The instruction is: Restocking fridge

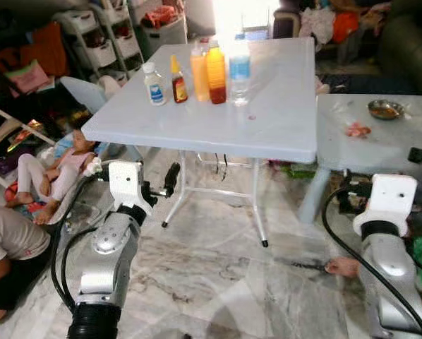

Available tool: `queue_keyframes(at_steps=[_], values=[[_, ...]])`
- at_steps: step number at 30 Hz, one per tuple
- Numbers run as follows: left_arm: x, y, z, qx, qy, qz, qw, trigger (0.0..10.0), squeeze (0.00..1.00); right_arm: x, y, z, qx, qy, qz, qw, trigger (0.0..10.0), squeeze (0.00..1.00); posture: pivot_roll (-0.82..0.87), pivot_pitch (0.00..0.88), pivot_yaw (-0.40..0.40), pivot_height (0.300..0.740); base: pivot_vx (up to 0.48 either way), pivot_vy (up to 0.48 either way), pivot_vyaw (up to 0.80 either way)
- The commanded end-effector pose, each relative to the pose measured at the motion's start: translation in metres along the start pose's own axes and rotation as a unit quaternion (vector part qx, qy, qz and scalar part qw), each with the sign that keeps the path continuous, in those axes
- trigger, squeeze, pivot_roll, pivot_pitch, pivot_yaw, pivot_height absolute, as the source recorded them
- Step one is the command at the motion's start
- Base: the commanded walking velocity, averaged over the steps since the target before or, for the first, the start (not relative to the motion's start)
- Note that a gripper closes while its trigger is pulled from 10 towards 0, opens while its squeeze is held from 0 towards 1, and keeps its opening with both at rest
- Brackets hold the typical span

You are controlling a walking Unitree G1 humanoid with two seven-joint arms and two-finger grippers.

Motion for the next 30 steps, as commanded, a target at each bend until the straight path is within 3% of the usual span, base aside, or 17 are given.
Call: queue_keyframes(at_steps=[1,6,9,15,19,25,30], values=[[-0.007,-0.001,0.001,-0.004,0.010,-0.006,1.000,10.0,0.00,-0.011,0.006,-0.005,0.010,0.014,-0.011,1.000,10.0,0.00,-0.10,0.000,0.090,0.740,0.458,0.000,0.00],[-0.006,-0.001,0.001,-0.003,0.012,-0.003,1.000,10.0,0.00,-0.013,0.004,-0.006,0.007,0.020,-0.003,1.000,10.0,0.00,-0.09,0.000,0.071,0.740,0.445,0.000,0.00],[-0.005,0.000,0.003,0.000,0.016,-0.001,1.000,10.0,0.00,-0.013,-0.001,-0.009,0.003,0.014,0.028,0.999,10.0,0.00,-0.07,0.000,0.057,0.740,0.398,0.266,0.00],[-0.005,-0.009,0.011,-0.018,0.025,0.009,0.999,10.0,0.00,-0.010,-0.006,-0.011,-0.012,-0.022,-0.006,1.000,10.0,0.00,-0.07,0.000,0.061,0.740,0.347,0.330,0.00],[-0.003,-0.012,0.011,-0.027,0.027,0.004,0.999,10.0,0.00,-0.010,-0.009,-0.008,-0.011,-0.014,0.011,1.000,10.0,0.00,-0.07,0.000,0.060,0.740,0.000,0.435,0.00],[-0.007,-0.011,0.011,-0.028,0.034,0.004,0.999,10.0,0.00,-0.020,-0.011,-0.004,-0.024,0.027,-0.014,0.999,10.0,0.00,-0.07,0.000,0.052,0.740,0.000,0.478,0.00],[-0.004,-0.011,0.012,-0.029,0.033,0.005,0.999,10.0,0.00,-0.022,-0.008,-0.005,-0.017,0.035,-0.007,0.999,10.0,0.00,-0.07,0.000,0.050,0.740,0.000,0.480,0.00]])
Point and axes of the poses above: a point about 5 cm out from each wrist's last joint towards the gripper, its own z axis pointing back from the gripper into the wrist, its own y axis along the axis of the wrist's last joint, x = y × z, the point moved 1 cm from there along -z, pointing out of the wrist towards the gripper, and after that the axes turned 4 degrees about -z, right-handed, at the moved point
